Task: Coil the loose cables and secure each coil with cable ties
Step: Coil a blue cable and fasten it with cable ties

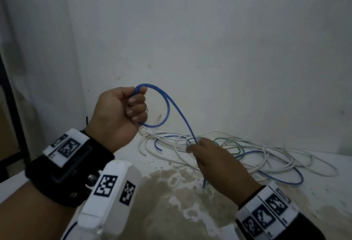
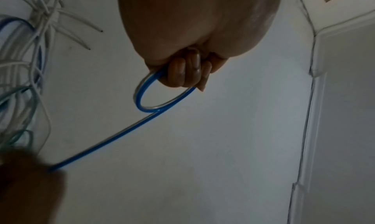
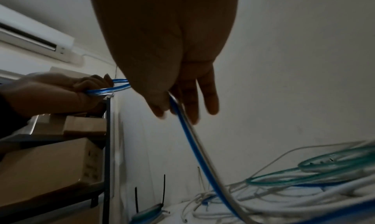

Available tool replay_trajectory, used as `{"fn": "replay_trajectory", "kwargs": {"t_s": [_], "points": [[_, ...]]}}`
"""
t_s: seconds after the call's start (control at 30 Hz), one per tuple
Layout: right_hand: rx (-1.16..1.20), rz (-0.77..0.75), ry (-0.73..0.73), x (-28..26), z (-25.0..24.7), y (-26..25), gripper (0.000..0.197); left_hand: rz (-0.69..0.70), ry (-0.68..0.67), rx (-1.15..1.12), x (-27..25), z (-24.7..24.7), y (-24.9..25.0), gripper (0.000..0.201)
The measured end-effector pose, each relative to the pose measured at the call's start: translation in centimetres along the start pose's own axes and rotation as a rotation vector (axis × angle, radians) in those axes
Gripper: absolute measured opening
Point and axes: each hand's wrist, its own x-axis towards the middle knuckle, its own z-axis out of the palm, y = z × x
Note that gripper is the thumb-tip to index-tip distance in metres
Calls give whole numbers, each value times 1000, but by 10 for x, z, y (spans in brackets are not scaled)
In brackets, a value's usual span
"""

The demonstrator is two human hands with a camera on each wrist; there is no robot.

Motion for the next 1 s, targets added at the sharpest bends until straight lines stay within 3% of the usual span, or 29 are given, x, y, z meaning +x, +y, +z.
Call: {"fn": "replay_trajectory", "kwargs": {"t_s": [0.17,0.27,0.4,0.5,0.63,0.7,0.77,0.87,0.93,1.0], "points": [[-181,-27,-228,-17,-15,-7,32,59,42,-31,9,-12,16,12],[-328,-122,-134,-19,-14,-2,43,63,59,-20,12,-17,14,16],[-399,-242,69,-21,-28,5,28,45,66,3,16,-22,7,23],[-243,-227,208,-17,-36,11,14,19,54,33,17,-25,-2,25],[392,91,289,-22,-27,16,21,-30,14,1,15,-26,-15,26],[552,307,257,-26,-22,17,12,-40,10,-20,14,-25,-21,25],[685,464,229,-29,-17,17,17,-39,25,-9,13,-23,-26,25],[1001,664,320,-31,-14,11,28,-46,43,26,11,-21,-35,26],[1147,732,371,-30,-18,2,30,-69,26,11,9,-21,-41,30],[1100,695,359,-28,-23,-7,28,-93,-14,-21,7,-20,-44,29]]}}
